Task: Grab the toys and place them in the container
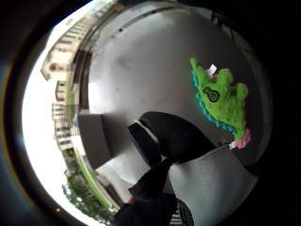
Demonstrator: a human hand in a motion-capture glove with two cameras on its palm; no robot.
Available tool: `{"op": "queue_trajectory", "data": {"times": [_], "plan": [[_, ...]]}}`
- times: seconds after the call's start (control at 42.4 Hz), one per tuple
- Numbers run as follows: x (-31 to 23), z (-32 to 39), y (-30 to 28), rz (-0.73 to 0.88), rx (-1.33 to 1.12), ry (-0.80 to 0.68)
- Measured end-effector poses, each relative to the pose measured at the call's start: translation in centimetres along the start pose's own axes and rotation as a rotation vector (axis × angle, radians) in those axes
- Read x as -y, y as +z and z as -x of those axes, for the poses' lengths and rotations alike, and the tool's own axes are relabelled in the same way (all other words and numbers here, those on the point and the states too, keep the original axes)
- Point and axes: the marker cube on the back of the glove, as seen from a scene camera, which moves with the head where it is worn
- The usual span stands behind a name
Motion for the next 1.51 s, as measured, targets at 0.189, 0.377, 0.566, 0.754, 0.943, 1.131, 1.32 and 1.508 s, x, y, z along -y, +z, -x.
{"op": "queue_trajectory", "data": {"times": [0.189,0.377,0.566,0.754,0.943,1.131,1.32,1.508], "plan": [[0.0,-3.9,5.9,0.073,0.03,0.092],[-0.6,-5.6,11.1,0.138,0.02,0.126],[-0.6,-6.6,13.6,0.154,0.018,0.146],[0.0,-7.2,14.8,0.151,0.056,0.164],[0.8,-6.4,16.0,0.102,0.038,0.184],[1.5,-6.6,15.8,-0.012,0.03,0.202],[1.2,-6.6,14.9,0.031,0.004,0.223],[0.4,-5.7,14.5,0.03,-0.065,0.228]]}}
